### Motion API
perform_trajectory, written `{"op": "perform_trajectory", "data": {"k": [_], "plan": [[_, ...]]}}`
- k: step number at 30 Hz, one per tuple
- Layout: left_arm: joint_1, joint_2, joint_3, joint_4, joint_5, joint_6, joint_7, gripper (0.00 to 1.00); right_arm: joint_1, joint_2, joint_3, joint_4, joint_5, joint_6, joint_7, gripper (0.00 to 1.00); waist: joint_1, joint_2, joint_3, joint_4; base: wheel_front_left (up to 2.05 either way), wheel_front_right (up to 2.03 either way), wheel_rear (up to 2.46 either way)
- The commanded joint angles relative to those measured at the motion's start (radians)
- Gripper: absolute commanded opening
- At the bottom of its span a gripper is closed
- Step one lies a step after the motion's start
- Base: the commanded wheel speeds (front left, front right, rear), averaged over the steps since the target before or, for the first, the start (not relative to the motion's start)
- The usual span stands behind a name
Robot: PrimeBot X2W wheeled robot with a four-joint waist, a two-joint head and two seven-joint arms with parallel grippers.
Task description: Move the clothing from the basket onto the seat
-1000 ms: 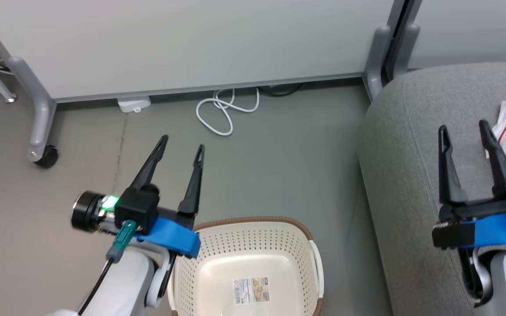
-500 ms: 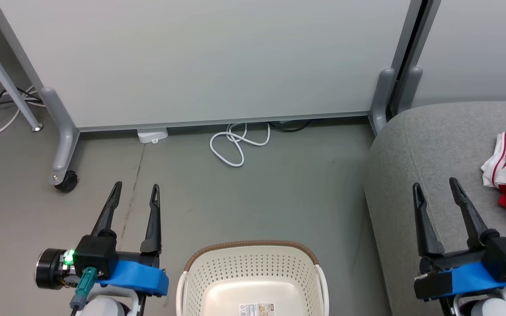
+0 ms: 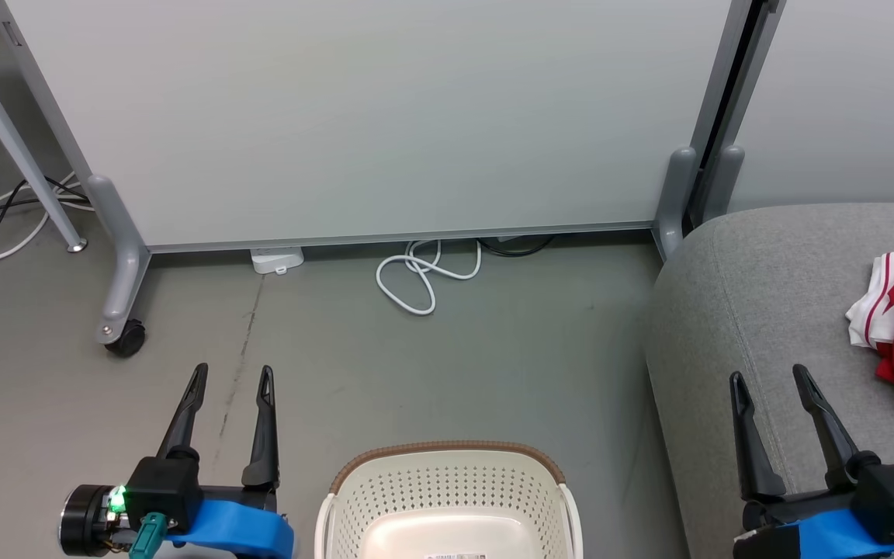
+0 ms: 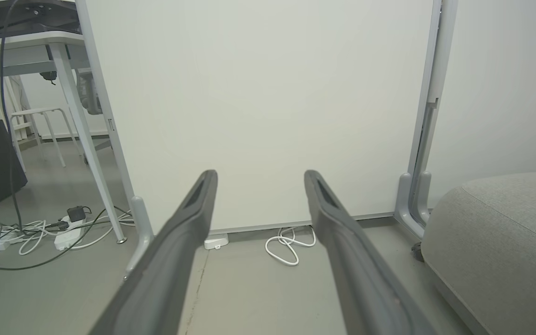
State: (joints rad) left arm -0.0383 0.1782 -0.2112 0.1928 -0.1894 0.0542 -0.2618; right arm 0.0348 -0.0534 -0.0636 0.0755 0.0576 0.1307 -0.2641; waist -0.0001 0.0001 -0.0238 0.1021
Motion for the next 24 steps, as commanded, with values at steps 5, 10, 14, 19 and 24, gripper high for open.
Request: {"op": "perform_trajectory", "data": {"k": [5, 10, 14, 19, 24], "plan": [[0.013, -0.013, 0.021, -0.009, 0.019, -0.013, -0.005, 1.0, 0.023, 0.003, -0.003, 0.002, 0.015, 0.0, 0.0, 1.0, 0.0001, -0.0001, -0.006, 0.0, 0.0, 0.0, 0.0], [0.015, -0.022, 0.032, -0.011, 0.035, -0.026, -0.005, 1.0, 0.022, 0.003, -0.003, 0.009, 0.022, 0.0, 0.0, 1.0, 0.0001, -0.0001, -0.008, 0.0, 0.0, 0.0, 0.0], [0.012, -0.028, 0.044, -0.001, 0.05, -0.024, -0.005, 1.0, 0.016, 0.003, -0.005, 0.012, 0.026, 0.0, 0.0, 1.0, 0.0001, -0.0001, -0.009, 0.003, 0.0, 0.0, 0.0], [0.032, -0.034, 0.037, 0.028, 0.045, -0.026, 0.006, 0.0, 0.015, 0.005, -0.004, 0.043, 0.028, 0.0, 0.002, 0.0, 0.0002, -0.0001, -0.01, 0.003, 0.0, 0.0, 0.0], [0.031, -0.041, 0.055, 0.042, -0.038, -0.035, 0.029, 0.0, 0.002, 0.006, -0.013, 0.066, 0.112, 0.0, 0.029, 0.0, 0.0002, -0.0001, -0.009, 0.0, 0.0, 0.0, 0.0]]}}
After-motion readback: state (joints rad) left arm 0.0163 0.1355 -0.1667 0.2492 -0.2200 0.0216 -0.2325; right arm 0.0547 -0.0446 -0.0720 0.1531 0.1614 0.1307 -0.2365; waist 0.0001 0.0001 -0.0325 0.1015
